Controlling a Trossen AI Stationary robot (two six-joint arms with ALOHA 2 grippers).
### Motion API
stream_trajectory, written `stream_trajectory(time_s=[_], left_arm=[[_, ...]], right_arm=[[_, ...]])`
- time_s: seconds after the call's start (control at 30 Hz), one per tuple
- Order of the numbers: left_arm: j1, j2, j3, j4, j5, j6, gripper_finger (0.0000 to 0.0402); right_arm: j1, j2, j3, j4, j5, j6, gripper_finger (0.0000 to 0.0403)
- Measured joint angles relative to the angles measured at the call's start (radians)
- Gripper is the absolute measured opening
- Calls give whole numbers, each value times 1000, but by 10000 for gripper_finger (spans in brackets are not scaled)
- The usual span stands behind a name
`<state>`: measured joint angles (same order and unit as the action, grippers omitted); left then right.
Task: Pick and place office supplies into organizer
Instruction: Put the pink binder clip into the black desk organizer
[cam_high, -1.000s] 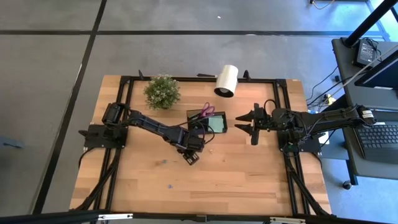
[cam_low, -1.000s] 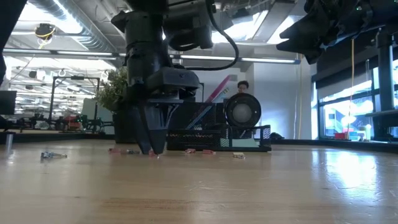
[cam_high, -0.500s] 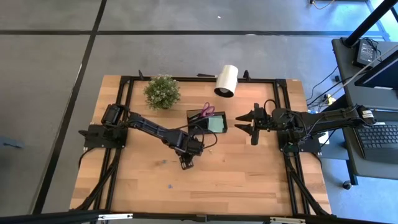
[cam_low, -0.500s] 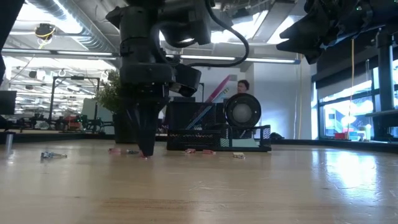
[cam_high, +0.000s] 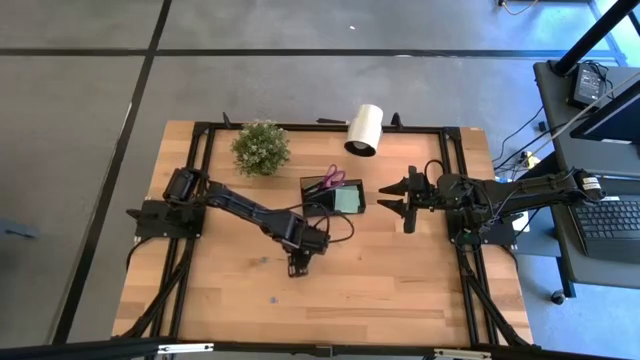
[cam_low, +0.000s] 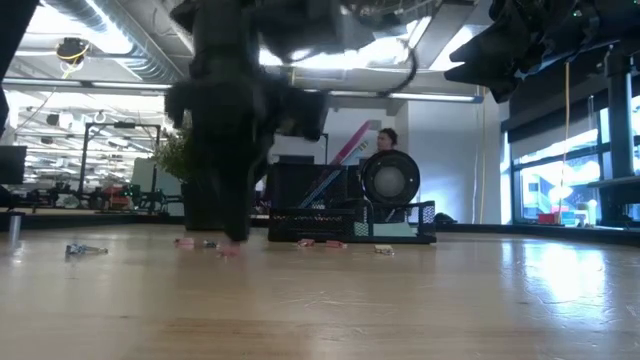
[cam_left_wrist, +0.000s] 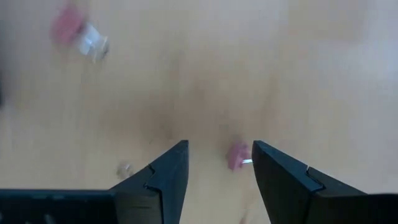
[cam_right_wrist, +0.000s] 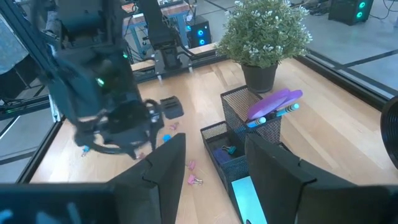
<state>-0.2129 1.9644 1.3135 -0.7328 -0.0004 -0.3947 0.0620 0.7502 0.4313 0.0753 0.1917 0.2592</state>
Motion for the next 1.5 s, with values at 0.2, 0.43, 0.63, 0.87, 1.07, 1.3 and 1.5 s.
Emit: stream_trajectory(time_s=[0.2,0.43,0.63,0.87,1.07,1.3,1.5], left_arm=[[3,-7,59,2,-23,122,171],[5,-8,82,-12,-2,-104,171],[-2,-10,83,-85,51,-453,171],[-45,-10,84,-166,25,-729,171],[-55,-7,84,-158,15,-880,171],[-55,-7,84,-128,-17,-938,171],[-55,10,85,-90,-29,-938,171]], right_arm=[[0,0,0,-2,0,0,171],[0,0,0,-10,0,-5,171],[0,0,0,-43,1,-33,171],[0,0,0,-65,1,-35,171],[0,0,0,-68,1,-43,171],[0,0,0,-70,1,-66,171],[0,0,0,-77,1,-62,171]])
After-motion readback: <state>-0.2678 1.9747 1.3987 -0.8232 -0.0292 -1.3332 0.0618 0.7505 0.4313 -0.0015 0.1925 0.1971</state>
